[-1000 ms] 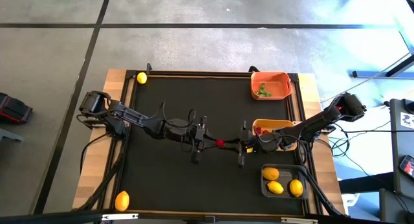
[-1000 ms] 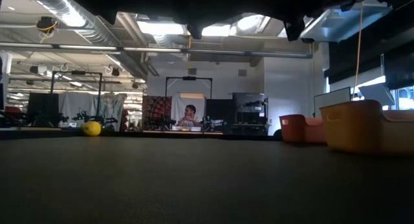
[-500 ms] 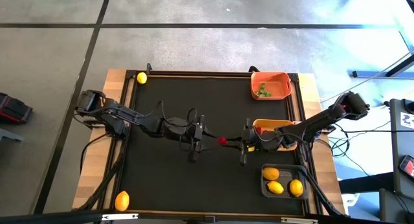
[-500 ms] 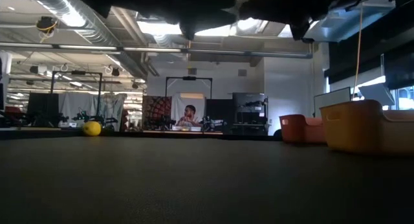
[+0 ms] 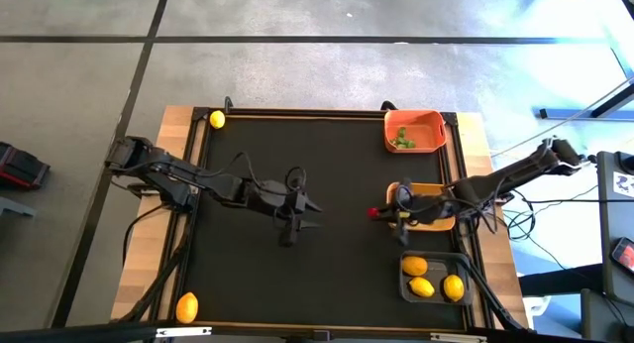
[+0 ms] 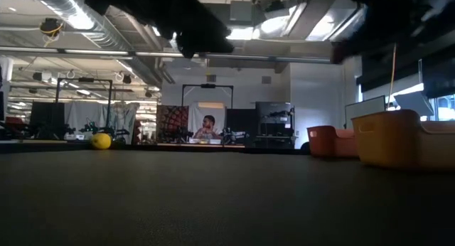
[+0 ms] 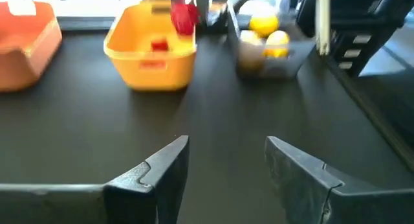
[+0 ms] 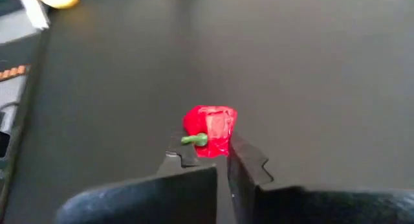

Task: Sort produce into baskets
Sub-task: Put the red chili pepper into the yellow bin

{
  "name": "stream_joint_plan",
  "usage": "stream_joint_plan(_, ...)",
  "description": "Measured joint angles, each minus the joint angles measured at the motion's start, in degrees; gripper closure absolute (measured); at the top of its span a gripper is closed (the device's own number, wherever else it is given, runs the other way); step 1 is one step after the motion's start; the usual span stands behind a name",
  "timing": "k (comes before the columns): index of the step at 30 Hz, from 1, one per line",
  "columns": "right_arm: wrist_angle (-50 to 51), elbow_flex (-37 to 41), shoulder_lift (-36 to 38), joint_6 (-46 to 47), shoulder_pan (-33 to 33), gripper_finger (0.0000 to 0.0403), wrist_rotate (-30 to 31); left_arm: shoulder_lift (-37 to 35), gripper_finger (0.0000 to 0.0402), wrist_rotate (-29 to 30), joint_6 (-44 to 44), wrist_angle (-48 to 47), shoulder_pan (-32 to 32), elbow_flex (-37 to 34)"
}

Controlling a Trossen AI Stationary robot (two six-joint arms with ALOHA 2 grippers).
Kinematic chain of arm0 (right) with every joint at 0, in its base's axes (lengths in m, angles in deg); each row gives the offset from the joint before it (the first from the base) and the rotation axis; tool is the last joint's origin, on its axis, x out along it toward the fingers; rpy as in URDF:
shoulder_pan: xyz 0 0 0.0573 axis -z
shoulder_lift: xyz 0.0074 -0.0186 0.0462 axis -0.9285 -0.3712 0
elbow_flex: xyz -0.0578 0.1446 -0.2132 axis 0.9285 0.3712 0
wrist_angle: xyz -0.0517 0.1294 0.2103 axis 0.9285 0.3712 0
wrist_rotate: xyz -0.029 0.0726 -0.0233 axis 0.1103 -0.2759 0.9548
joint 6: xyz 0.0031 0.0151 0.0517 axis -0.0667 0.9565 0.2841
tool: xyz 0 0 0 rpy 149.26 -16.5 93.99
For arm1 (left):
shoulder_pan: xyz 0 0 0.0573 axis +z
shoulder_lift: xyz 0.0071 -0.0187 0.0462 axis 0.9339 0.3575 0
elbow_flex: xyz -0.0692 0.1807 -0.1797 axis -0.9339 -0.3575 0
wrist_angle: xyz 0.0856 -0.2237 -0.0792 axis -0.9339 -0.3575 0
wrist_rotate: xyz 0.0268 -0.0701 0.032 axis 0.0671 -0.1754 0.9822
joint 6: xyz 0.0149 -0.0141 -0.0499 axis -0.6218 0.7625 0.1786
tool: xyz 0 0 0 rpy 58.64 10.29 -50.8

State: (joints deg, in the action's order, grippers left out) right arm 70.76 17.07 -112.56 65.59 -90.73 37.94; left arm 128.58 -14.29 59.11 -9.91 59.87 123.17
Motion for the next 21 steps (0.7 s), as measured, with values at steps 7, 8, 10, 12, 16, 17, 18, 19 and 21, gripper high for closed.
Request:
stream_joint_plan(7, 22.6, 0.0, 6.3, 19.6, 0.0, 0.0396, 0.0, 0.1, 0.0204, 0.2, 0.9, -1.4, 0.1, -0.1)
stream_joint_plan(8, 24.8, 0.0, 6.5, 21.8, 0.0, 0.0396, 0.0, 0.1, 0.0204, 0.2, 0.9, -1.4, 0.1, -0.1)
stream_joint_plan(10, 29.2, 0.0, 6.7, 26.0, 0.0, 0.0396, -0.1, 0.1, 0.0204, 0.3, 0.9, -1.3, 0.1, -0.1)
stream_joint_plan(12, 32.9, 0.0, 6.6, 29.9, 0.0, 0.0396, -0.7, 0.1, 0.0204, 0.5, 0.8, -1.4, 0.2, -0.1)
stream_joint_plan(16, 37.3, 0.4, 4.5, 34.5, 0.1, 0.0395, -0.4, 0.1, 0.0204, 0.6, 0.8, -1.5, 0.2, -0.1)
stream_joint_plan(17, 37.3, 0.9, 3.9, 34.9, 0.1, 0.0395, -0.2, 0.1, 0.0204, 0.6, 0.8, -1.7, 0.2, -0.1)
stream_joint_plan(18, 36.7, 1.5, 3.0, 35.4, 0.1, 0.0395, 0.1, 0.1, 0.0204, 0.6, 0.8, -1.8, 0.2, -0.1)
stream_joint_plan(19, 35.5, 2.3, 2.3, 35.9, 0.1, 0.0395, 0.0, 0.1, 0.0204, 0.6, 0.8, -1.7, 0.2, -0.1)
stream_joint_plan(21, 33.2, 3.5, 0.8, 36.1, 0.1, 0.0395, -0.5, 0.1, 0.0204, 0.6, 0.8, -1.7, 0.2, -0.1)
